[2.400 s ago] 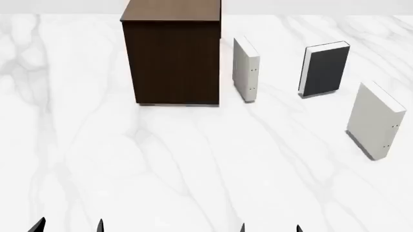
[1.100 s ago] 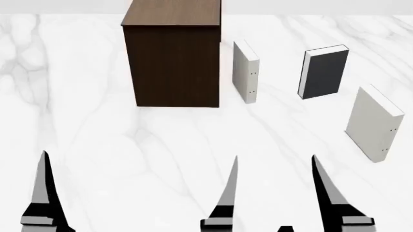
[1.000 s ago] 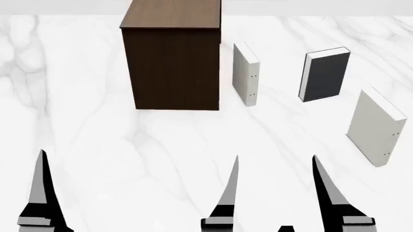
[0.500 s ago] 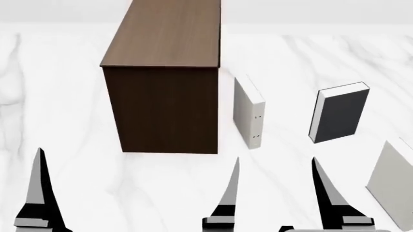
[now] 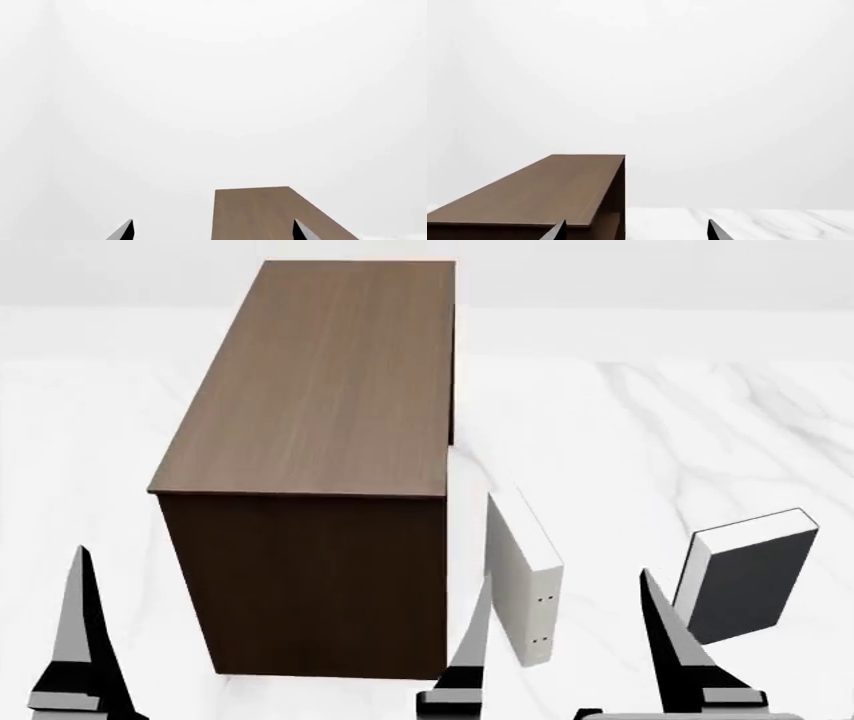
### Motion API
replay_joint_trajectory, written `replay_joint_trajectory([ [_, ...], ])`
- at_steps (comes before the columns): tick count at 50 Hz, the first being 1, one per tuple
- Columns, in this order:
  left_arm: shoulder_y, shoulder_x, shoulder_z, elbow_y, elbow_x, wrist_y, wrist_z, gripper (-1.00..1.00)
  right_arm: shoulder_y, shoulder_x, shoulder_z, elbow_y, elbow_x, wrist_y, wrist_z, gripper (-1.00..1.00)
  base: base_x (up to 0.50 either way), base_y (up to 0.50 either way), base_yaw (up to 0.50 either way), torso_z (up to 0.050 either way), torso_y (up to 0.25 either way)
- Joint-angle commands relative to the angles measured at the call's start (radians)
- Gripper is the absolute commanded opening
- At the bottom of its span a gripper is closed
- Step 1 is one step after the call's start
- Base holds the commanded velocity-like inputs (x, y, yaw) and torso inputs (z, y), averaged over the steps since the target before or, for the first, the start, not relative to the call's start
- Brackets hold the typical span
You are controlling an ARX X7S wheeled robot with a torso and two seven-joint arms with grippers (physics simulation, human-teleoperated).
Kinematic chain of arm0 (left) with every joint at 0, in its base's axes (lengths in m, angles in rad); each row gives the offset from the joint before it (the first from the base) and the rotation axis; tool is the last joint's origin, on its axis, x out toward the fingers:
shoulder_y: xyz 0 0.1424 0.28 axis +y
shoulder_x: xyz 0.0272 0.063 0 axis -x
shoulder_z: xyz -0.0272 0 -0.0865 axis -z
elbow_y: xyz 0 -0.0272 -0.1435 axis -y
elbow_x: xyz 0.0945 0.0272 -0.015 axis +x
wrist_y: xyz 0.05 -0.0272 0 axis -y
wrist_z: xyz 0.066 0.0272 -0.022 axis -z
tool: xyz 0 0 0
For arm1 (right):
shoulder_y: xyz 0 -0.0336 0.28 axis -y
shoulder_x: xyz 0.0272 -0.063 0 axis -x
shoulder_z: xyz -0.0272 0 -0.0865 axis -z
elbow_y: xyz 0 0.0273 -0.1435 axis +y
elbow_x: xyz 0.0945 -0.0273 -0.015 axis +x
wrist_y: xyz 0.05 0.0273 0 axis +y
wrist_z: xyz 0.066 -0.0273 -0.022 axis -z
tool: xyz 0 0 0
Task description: Pick up the book in the middle and place it on the cabinet shelf.
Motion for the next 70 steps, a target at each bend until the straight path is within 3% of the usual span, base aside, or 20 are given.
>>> replay_joint_trajectory([
  [1, 0.001, -0.012, 0.003, -0.004, -0.010, 0.005, -0.012, 1.00, 0.003, 0.007, -0.011, -0.003, 0.005, 0.010, 0.014, 1.00, 0.50, 0.00, 0.00, 0.000, 0.000],
  [24, -0.003, -0.030, 0.014, -0.009, -0.028, 0.002, -0.035, 1.00, 0.022, 0.024, -0.030, 0.033, -0.039, 0.040, 0.071, 1.00, 0.47, 0.00, 0.00, 0.000, 0.001],
  [34, -0.005, -0.038, 0.016, -0.007, -0.036, -0.001, -0.044, 1.00, -0.023, 0.019, 0.004, 0.022, 0.037, -0.097, 0.039, 1.00, 0.00, 0.00, 0.00, 0.000, 0.001],
  [70, -0.010, -0.059, 0.022, -0.003, -0.051, 0.009, -0.084, 1.00, -0.016, 0.034, 0.005, 0.040, 0.058, -0.089, 0.096, 1.00, 0.00, 0.00, -0.49, 0.000, 0.000],
])
